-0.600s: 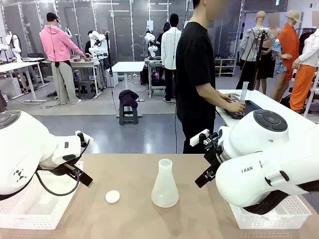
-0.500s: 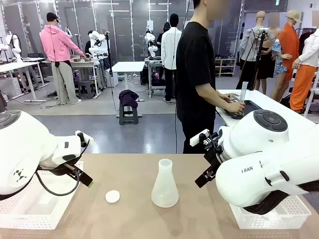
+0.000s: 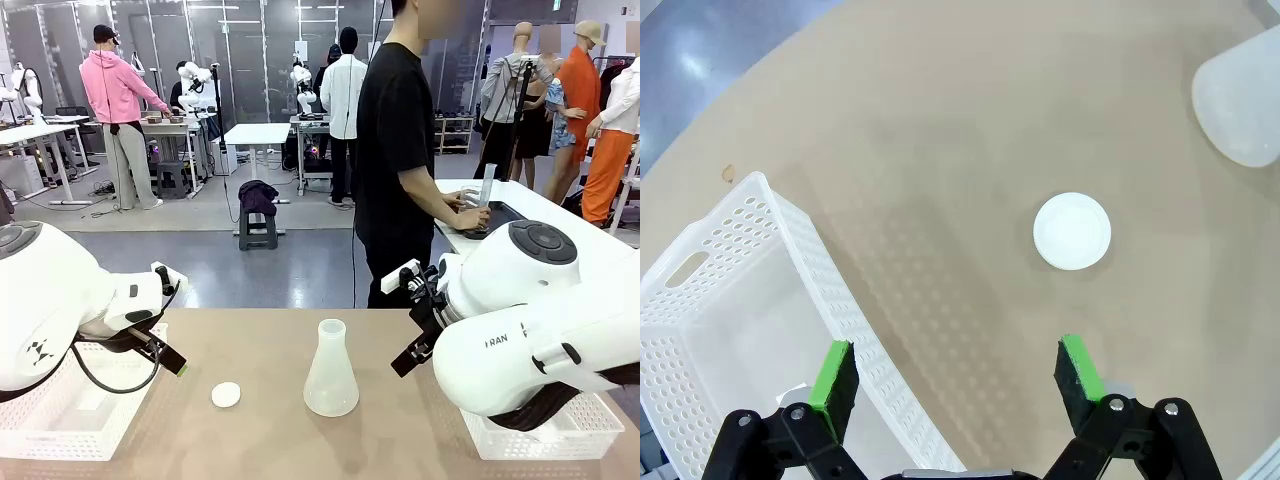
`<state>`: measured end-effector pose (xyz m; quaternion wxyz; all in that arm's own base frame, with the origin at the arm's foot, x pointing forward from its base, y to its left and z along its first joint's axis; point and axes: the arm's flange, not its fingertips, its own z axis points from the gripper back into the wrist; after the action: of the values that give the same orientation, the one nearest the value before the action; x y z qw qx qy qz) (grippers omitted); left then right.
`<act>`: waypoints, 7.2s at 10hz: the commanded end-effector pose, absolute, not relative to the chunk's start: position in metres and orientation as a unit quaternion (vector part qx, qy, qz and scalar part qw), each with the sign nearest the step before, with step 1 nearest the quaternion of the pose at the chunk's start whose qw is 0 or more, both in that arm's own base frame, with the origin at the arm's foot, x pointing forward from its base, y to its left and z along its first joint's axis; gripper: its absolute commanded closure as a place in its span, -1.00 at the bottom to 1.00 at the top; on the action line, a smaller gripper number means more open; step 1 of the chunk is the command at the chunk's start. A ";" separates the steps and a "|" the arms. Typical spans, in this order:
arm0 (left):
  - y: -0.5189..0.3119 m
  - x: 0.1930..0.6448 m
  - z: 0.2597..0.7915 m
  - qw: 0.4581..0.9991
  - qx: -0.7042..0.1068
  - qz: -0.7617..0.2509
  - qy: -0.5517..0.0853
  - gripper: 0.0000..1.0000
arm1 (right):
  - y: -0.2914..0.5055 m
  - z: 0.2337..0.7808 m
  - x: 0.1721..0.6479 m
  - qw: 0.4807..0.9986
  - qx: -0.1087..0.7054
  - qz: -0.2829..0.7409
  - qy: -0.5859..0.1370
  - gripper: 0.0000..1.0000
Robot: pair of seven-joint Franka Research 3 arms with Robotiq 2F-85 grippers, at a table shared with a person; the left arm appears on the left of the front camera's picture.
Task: Prepare the solutions needed for the experiment.
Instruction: Pick up the Plastic Funnel and insert it into the Big flask.
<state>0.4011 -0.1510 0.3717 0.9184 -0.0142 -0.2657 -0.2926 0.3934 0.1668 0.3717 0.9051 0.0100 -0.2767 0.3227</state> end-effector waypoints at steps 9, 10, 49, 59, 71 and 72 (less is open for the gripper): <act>-0.151 0.401 0.372 0.919 -0.014 -0.292 -0.266 -1.00 | 0.167 0.372 0.393 0.905 0.011 0.322 -0.277 -1.00; -0.151 0.401 0.372 0.919 -0.014 -0.292 -0.266 -1.00 | 0.167 0.372 0.393 0.905 0.011 0.322 -0.277 -1.00; -0.087 0.397 0.432 0.761 -0.623 -0.107 -0.150 -1.00 | 0.031 0.434 0.404 0.806 0.559 0.052 -0.188 -1.00; -0.087 0.397 0.432 0.761 -0.623 -0.107 -0.150 -1.00 | -0.002 0.508 0.511 0.843 0.065 0.525 -0.097 -1.00; -0.087 0.397 0.432 0.761 -0.623 -0.107 -0.150 -1.00 | 0.002 0.476 0.517 0.731 -0.047 0.679 -0.042 -1.00; -0.087 0.397 0.432 0.761 -0.623 -0.107 -0.150 -1.00 | 0.002 0.468 0.518 0.722 -0.044 0.690 -0.028 -1.00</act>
<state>0.3977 -0.0868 0.4316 0.7657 -0.6159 -0.1523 -0.1052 0.5167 0.0060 0.4771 0.7383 -0.0314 -0.0280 0.6731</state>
